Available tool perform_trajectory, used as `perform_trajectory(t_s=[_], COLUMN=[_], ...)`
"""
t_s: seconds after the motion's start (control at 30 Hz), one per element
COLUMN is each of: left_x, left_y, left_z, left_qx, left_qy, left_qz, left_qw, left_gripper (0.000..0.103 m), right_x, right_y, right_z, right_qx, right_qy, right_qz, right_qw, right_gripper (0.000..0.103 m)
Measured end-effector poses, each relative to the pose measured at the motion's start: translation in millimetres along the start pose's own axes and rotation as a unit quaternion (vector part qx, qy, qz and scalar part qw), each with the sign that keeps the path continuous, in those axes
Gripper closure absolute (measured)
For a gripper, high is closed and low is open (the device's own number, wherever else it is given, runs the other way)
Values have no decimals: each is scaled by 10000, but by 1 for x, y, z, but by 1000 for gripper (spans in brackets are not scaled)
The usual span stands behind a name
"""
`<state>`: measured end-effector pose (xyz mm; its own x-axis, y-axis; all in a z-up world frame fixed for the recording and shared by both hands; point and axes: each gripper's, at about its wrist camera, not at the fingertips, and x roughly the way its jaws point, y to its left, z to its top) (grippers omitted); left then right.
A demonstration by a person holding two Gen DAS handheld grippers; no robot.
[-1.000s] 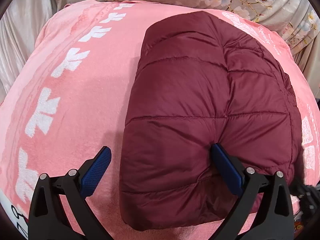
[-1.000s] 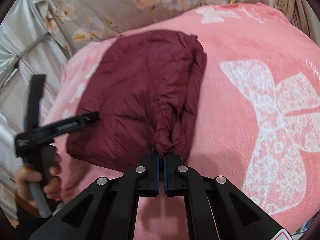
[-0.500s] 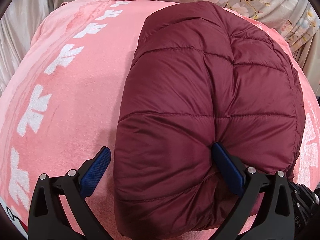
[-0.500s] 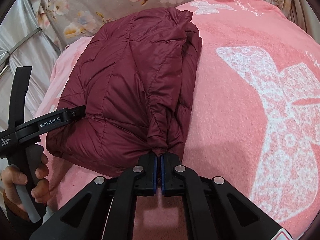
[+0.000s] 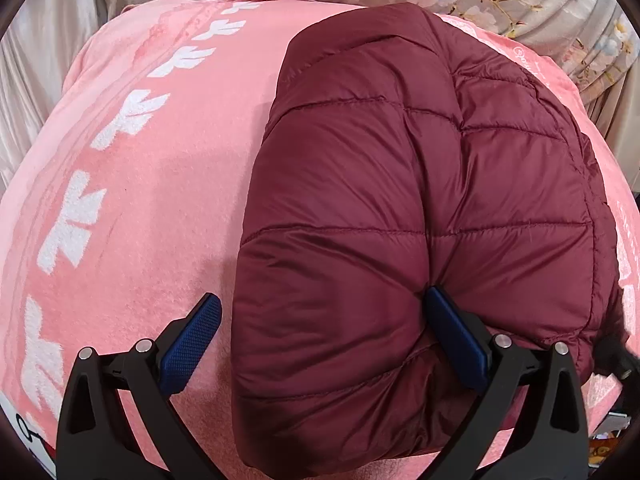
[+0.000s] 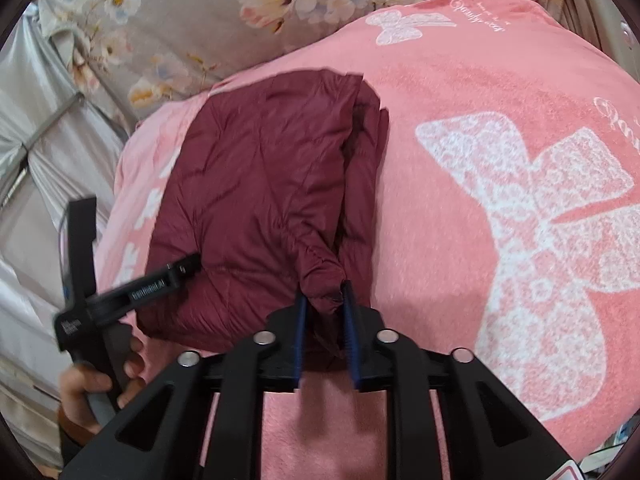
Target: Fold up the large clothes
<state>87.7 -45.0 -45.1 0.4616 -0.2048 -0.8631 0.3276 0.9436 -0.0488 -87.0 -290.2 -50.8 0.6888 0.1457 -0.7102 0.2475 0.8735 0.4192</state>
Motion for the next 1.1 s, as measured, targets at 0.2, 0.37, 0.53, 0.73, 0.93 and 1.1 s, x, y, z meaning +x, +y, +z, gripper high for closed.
perform_trajectory(t_s=[0.2, 0.37, 0.53, 0.73, 0.93, 1.1], left_x=[-1, -7, -10, 19, 36, 37], left_y=[3, 14, 45, 69, 56, 29], left_z=[5, 15, 39, 58, 62, 65], left_qx=[17, -112, -582, -1255, -1283, -1077], left_qy=[69, 235, 208, 568, 705, 615], left_qz=[-55, -328, -842, -1624, -2113, -2087], left_qw=[10000, 9991, 9945, 9771, 9664, 9701], left_gripper=[5, 5, 5, 5, 5, 5], right_x=[-6, 7, 35, 62, 85, 94], right_y=[-18, -38, -46, -53, -50, -42], right_z=[23, 39, 46, 47, 52, 56], right_qx=[376, 715, 1068, 1412, 1607, 1528], right_qy=[-246, -203, 130, 412, 628, 553], right_qz=[62, 181, 437, 761, 1256, 1458], right_qw=[9990, 9971, 9932, 9862, 9770, 9759], right_gripper=[56, 50, 48, 42, 36, 34])
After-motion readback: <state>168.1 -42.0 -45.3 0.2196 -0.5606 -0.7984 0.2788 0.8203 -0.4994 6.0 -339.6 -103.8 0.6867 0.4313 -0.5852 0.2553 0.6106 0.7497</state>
